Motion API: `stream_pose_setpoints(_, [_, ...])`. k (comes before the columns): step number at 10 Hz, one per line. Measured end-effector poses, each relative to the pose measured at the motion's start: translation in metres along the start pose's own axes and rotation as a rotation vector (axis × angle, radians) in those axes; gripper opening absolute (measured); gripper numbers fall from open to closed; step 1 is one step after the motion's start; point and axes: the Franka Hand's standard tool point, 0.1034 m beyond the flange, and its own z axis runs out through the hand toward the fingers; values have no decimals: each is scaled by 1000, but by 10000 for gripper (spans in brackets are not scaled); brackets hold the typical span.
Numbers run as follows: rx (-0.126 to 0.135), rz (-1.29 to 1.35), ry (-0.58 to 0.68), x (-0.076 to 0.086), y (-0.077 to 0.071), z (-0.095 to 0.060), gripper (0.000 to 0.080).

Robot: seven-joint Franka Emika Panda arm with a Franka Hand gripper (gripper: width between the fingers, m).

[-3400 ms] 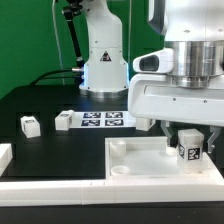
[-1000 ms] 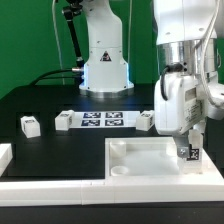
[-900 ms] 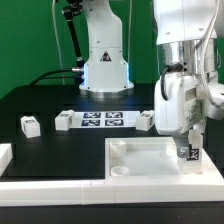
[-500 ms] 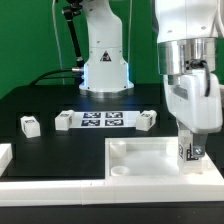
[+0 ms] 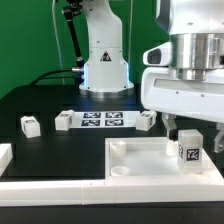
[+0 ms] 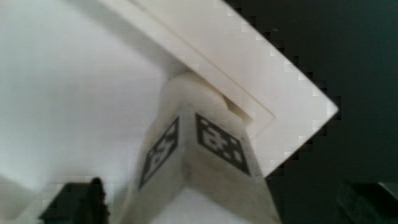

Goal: Assemble square table

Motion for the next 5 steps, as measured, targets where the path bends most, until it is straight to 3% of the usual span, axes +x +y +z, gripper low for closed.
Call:
stream_pose_setpoints(2, [-2, -118, 2, 2, 2, 1, 649])
stream_pose_setpoints(5, [18, -426, 52, 13, 8, 5, 649])
